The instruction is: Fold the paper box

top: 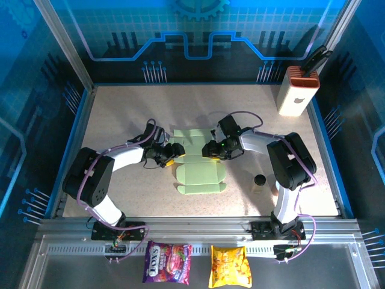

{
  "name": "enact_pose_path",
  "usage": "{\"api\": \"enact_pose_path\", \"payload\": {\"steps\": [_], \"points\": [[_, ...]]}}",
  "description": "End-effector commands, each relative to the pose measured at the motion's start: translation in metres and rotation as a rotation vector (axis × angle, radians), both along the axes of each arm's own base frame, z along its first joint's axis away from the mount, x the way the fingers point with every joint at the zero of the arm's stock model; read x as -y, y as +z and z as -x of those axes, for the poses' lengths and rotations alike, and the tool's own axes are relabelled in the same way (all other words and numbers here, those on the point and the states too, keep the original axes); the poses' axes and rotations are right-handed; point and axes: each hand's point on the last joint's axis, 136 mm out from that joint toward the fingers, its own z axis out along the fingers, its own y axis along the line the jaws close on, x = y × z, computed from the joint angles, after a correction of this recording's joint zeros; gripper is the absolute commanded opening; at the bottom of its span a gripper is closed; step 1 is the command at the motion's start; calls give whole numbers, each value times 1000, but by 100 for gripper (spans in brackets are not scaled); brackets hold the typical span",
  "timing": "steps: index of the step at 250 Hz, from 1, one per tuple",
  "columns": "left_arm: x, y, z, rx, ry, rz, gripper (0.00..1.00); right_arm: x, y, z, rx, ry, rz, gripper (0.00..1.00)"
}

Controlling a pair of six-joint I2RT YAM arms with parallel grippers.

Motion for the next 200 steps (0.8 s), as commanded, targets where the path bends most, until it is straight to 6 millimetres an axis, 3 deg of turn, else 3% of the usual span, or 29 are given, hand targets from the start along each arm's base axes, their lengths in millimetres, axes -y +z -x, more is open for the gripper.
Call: {"api": "enact_pose_path", "payload": {"steps": [1,101,200], "points": [[8,15,-3,15,-24,22,69,8,-15,4,-28,-4,14,48],[20,28,-6,31,-53,25,69,10,-19,7,-33,-7,17,47],[47,28,-7,29,-110,37,65,11,-25,11,-45,-2,14,43]]}}
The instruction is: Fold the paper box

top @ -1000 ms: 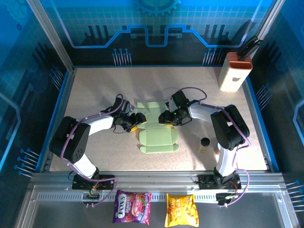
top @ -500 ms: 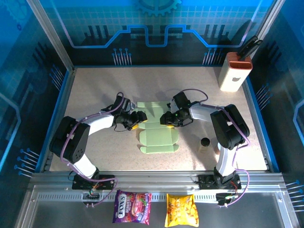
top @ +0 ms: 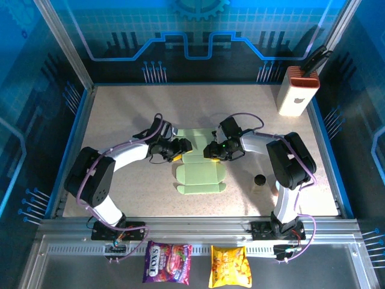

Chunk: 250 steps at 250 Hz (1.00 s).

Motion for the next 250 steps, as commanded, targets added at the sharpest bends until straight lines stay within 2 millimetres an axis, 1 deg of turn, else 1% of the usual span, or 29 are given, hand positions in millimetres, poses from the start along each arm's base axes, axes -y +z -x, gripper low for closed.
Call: {"api": "enact_pose_path", "payload": {"steps": [1,29,63,140,175,199,250], "points": [[13,0,2,-22,-35,16,65,8,-18,11,-48,4,26,43],[22,-2,1,-27,-54,17,64,8,-19,12,-50,6,28,43],[30,-10,0,-47,-63,34,64,10,-19,12,-51,3,29,43],[39,-23,-2,-67,-74,46,64,11,-22,13,-55,-1,25,43],[38,-34,-1,-87,-69,39,63,13,-24,14,-59,-2,26,42],[36,-45,3,-102,-69,24,63,13,-26,15,-65,-3,23,42],[24,-77,25,-175,-76,-48,63,13,-28,15,-68,-6,21,42]]}}
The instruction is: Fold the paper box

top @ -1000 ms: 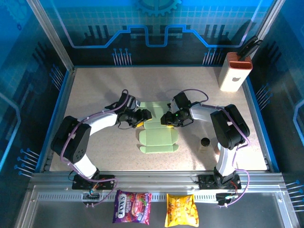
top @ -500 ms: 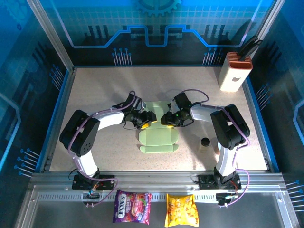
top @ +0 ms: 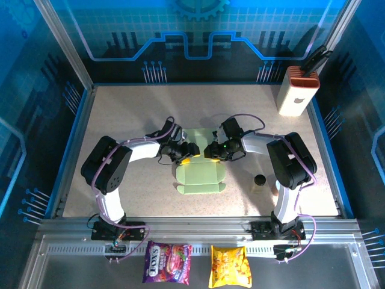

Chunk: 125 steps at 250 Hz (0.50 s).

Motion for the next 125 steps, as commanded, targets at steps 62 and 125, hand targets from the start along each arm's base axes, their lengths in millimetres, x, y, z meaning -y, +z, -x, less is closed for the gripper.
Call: {"api": "enact_pose_path", "payload": {"steps": [62,125], "points": [[-27,-60,44,-165,-19,-185,63,13,-27,16,-74,-5,57,42],[-27,-60,44,-152,-53,-196,61,13,-25,18,-72,-9,55,42]]}}
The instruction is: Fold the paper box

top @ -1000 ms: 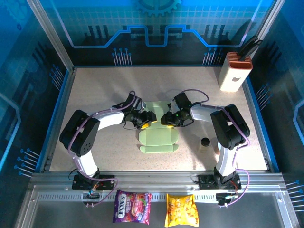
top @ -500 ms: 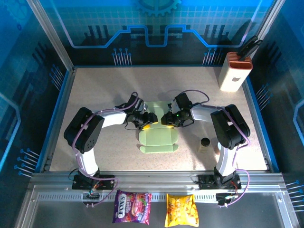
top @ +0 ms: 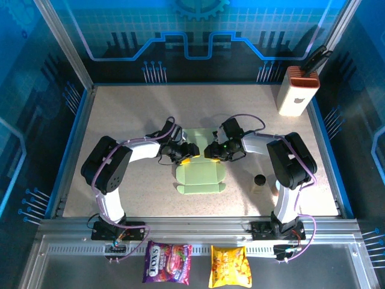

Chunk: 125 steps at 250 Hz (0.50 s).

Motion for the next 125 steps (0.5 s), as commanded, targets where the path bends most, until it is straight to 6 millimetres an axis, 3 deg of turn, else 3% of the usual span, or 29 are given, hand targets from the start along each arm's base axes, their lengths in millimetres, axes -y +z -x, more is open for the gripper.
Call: {"api": "enact_pose_path", "payload": {"steps": [1,30,90,125], "points": [[-24,-56,42,-159,-33,-174,61,12,-25,18,-73,-7,59,42],[-19,-27,28,-66,-45,-131,62,7,-16,16,-62,4,41,42],[-16,52,-3,104,-17,-14,66,-5,34,-3,29,30,5,42],[-30,75,-13,135,12,0,66,-11,58,-15,72,42,-8,43]]}}
